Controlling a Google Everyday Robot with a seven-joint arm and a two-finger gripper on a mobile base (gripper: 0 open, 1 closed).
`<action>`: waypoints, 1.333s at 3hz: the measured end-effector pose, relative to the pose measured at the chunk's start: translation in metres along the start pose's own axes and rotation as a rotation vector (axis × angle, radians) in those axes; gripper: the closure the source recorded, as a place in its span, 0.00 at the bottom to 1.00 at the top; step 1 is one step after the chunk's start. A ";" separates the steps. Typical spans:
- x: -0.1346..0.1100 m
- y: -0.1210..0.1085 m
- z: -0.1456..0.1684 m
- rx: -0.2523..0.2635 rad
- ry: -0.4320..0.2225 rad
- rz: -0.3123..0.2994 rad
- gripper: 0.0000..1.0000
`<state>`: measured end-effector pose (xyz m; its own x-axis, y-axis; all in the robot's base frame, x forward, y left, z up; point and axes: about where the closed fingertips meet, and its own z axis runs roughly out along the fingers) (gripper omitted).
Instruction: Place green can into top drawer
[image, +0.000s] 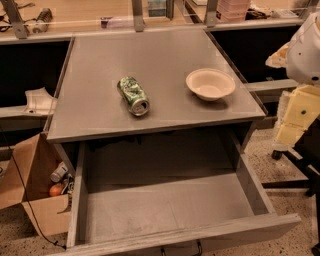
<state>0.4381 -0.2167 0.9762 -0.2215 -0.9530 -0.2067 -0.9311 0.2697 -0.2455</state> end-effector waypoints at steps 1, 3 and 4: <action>0.000 0.000 0.000 0.000 0.000 0.000 0.00; -0.054 -0.008 0.032 -0.040 -0.015 0.108 0.00; -0.056 -0.009 0.034 -0.038 -0.018 0.116 0.00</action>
Offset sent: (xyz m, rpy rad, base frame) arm 0.0056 0.0349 -0.0163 0.0764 0.0415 -0.0504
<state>0.4691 -0.1612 0.9578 -0.3236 -0.9130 -0.2486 -0.9099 0.3723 -0.1830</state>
